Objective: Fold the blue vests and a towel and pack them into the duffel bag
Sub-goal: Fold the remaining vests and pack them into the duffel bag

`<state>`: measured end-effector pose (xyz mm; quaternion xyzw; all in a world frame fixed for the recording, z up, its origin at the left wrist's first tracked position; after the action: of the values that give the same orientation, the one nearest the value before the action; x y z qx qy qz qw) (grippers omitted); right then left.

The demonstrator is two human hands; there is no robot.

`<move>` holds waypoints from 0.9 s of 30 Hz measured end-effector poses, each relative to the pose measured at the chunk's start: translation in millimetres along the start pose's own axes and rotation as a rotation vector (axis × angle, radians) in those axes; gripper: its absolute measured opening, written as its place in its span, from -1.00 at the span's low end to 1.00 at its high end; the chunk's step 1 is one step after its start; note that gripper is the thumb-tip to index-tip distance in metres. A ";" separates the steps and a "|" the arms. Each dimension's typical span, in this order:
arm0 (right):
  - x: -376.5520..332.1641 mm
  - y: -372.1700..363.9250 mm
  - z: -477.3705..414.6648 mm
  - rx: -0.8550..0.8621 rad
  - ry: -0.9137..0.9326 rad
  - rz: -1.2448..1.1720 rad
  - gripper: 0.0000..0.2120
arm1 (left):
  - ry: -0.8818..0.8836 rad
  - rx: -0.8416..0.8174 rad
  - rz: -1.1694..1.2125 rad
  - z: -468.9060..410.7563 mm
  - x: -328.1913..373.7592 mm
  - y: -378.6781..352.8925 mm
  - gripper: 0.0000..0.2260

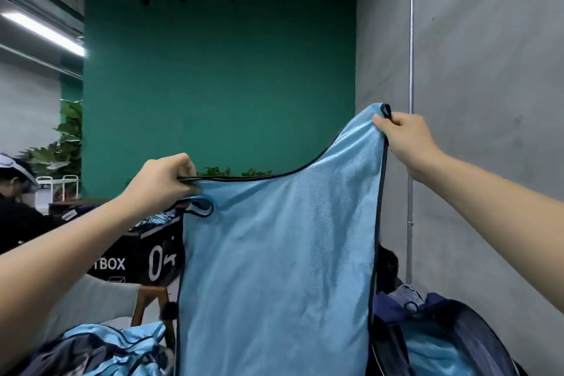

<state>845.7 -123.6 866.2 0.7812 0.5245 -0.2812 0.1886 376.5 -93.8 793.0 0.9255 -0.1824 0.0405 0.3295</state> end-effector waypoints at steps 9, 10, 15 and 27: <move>-31.4 20.4 -12.4 0.045 0.022 -0.040 -0.47 | 0.203 -0.226 0.716 -24.8 -8.6 38.4 -0.56; -36.3 22.9 -13.3 0.053 0.031 -0.049 -0.46 | 0.223 -0.261 0.833 -25.5 -5.4 42.9 -0.46; -55.8 34.2 -15.4 0.075 0.076 -0.088 -0.48 | 0.271 -0.241 1.166 -35.9 11.3 71.7 -0.60; -83.1 42.5 -19.7 0.070 0.114 -0.290 -0.65 | 0.162 -0.017 1.305 -59.8 28.7 116.8 -0.55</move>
<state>865.6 -187.4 934.4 0.7181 0.6314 -0.2789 0.0887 363.3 -149.0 914.7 0.6163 -0.6812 0.3000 0.2571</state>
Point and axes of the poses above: each hand's wrist, its own z-axis away from the middle knuckle, its own y-axis out of the back of the hand, x = y × z, the point moved 4 cm from there along -z, towards the middle knuckle, and after that the axes turned 10 degrees about -z, right-handed, at the moved point
